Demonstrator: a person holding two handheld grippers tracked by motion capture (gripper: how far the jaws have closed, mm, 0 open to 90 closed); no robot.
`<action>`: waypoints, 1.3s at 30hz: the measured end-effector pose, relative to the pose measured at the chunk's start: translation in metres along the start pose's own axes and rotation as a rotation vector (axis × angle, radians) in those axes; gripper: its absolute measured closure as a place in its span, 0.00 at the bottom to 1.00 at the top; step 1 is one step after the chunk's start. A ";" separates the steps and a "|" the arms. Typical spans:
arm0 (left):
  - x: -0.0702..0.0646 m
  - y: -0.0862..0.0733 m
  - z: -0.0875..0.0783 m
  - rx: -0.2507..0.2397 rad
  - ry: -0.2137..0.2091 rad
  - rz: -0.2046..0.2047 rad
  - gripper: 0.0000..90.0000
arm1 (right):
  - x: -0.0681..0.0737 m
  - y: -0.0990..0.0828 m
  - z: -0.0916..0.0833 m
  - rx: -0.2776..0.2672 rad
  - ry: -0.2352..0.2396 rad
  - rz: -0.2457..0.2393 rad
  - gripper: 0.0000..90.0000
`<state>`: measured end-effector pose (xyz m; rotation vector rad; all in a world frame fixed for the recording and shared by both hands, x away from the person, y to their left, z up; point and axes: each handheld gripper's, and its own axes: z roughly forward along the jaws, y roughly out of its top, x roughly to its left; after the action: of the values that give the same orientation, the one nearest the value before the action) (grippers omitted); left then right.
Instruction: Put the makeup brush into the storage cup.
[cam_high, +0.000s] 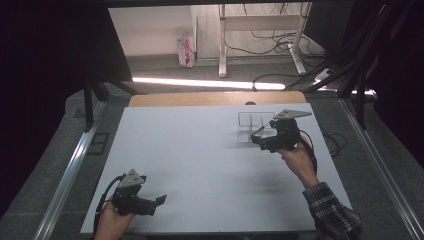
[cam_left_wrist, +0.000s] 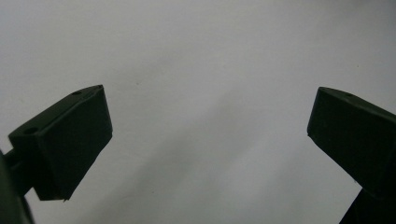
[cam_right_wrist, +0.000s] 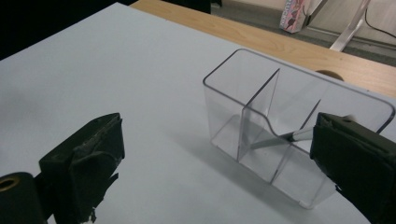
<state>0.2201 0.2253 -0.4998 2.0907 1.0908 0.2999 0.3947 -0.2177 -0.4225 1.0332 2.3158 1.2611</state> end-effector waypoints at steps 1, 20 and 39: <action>0.000 0.000 0.000 0.001 0.000 0.000 0.01 | 0.001 -0.001 0.000 0.007 0.001 -0.007 0.03; -0.001 0.000 0.000 -0.002 -0.001 0.003 0.01 | 0.014 -0.019 -0.003 0.047 0.035 -0.021 0.00; -0.001 0.000 -0.001 -0.008 0.003 0.008 0.01 | 0.029 -0.032 -0.018 0.049 0.025 -0.045 0.00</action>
<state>0.2191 0.2253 -0.4989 2.0887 1.0821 0.3104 0.3503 -0.2192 -0.4369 0.9801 2.3860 1.2122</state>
